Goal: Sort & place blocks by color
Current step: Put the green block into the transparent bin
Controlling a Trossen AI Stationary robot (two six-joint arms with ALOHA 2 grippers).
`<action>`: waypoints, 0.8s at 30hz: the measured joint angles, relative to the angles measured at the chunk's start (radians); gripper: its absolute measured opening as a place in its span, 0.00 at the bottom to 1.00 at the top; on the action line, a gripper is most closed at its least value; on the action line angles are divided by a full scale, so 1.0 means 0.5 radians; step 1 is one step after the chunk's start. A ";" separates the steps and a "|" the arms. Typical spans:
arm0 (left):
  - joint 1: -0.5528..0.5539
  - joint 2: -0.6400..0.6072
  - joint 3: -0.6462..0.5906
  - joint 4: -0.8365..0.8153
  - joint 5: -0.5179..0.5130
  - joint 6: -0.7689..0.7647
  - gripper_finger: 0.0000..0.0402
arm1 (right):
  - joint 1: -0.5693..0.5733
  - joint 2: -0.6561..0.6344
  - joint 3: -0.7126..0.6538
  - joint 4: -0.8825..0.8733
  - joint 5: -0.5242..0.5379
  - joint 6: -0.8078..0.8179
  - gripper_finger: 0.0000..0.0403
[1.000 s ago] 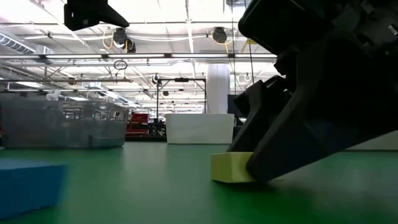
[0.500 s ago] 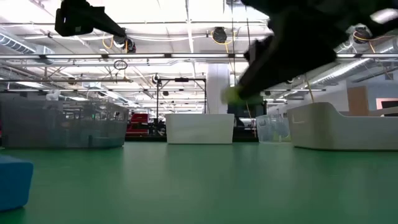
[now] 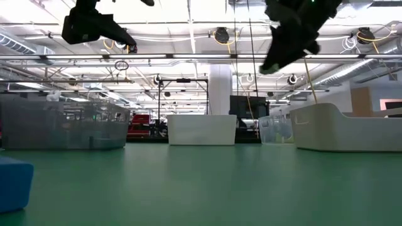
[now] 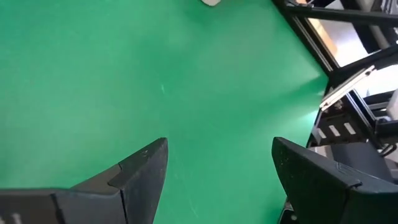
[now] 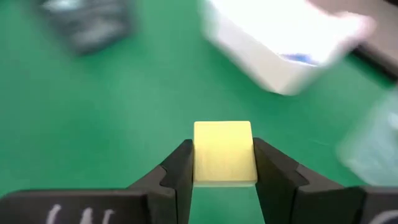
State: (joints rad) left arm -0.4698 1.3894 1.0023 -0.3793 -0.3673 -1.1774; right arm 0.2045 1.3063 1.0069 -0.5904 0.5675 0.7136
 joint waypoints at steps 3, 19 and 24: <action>0.001 0.000 0.000 0.024 -0.005 0.002 0.71 | -0.174 -0.142 0.000 -0.281 0.116 0.166 0.29; -0.110 0.000 0.000 0.104 0.008 0.922 0.71 | -1.108 -0.274 -0.078 -0.554 0.169 0.210 0.34; -0.116 0.000 -0.001 0.103 0.008 0.933 0.71 | -1.240 -0.273 -0.182 -0.435 0.061 0.073 0.40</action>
State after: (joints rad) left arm -0.5278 1.3895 1.0019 -0.3279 -0.3634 -0.7108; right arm -0.4154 1.1698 0.9158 -0.8077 0.5979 0.7503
